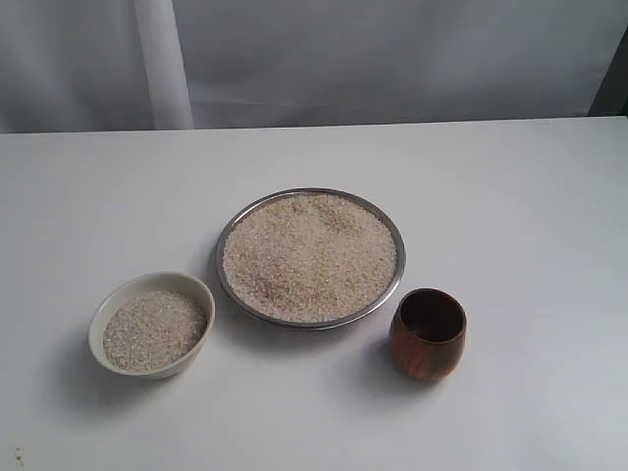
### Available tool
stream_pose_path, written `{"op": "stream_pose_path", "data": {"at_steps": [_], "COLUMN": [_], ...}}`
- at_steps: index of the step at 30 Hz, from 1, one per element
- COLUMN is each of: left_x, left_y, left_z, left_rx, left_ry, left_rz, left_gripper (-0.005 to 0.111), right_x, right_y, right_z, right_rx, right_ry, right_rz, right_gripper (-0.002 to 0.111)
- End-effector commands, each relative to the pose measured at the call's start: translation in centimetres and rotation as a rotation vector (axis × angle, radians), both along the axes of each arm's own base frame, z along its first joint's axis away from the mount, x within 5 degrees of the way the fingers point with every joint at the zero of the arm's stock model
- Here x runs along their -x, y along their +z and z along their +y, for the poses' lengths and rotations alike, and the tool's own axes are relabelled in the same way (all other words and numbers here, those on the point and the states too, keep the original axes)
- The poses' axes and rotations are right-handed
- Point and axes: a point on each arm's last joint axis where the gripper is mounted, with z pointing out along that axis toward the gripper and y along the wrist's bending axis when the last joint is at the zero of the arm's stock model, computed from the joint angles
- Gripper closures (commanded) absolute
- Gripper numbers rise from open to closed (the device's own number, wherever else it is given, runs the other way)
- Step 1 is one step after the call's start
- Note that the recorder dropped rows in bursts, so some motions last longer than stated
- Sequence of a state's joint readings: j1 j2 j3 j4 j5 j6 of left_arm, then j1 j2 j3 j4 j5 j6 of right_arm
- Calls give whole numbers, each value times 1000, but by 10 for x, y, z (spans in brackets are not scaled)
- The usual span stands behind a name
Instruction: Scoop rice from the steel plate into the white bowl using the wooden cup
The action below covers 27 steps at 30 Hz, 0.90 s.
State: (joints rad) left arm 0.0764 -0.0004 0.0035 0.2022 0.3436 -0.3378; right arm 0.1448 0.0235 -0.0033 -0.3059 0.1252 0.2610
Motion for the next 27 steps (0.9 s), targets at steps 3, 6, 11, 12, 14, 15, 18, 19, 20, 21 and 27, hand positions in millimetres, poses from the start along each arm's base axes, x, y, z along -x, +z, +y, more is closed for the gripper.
{"op": "stream_pose_path", "data": {"at_steps": [3, 6, 11, 12, 14, 15, 18, 19, 20, 21, 27], "left_x": [0, 0, 0, 0, 0, 0, 0, 0, 0, 0, 0], "left_y": [2, 2, 2, 2, 2, 2, 2, 2, 2, 2, 2], "left_z": [-1, -1, -1, -1, -1, -1, -1, -1, -1, -1, -1], "left_rx": [7, 7, 7, 7, 7, 7, 7, 7, 7, 7, 7], "left_ry": [-8, -8, -8, -8, -8, -8, -8, -8, -8, -8, -8], "left_rz": [-10, -10, -10, -10, -10, -10, -10, -10, -10, -10, -10], "left_gripper": [107, 107, 107, 107, 107, 107, 107, 107, 107, 107, 107], "right_x": [0, 0, 0, 0, 0, 0, 0, 0, 0, 1, 1], "right_y": [0, 0, 0, 0, 0, 0, 0, 0, 0, 0, 24], "right_z": [0, 0, 0, 0, 0, 0, 0, 1, 1, 2, 2], "right_rx": [-4, -4, -4, -4, -4, -4, -41, -80, -131, -183, -228], "right_ry": [-1, -1, -1, -1, -1, -1, 1, 4, 8, 12, 14], "right_rz": [-10, -10, -10, -10, -10, -10, -5, 0, 2, 8, -5], "right_gripper": [107, 107, 107, 107, 107, 107, 107, 107, 107, 107, 107]}}
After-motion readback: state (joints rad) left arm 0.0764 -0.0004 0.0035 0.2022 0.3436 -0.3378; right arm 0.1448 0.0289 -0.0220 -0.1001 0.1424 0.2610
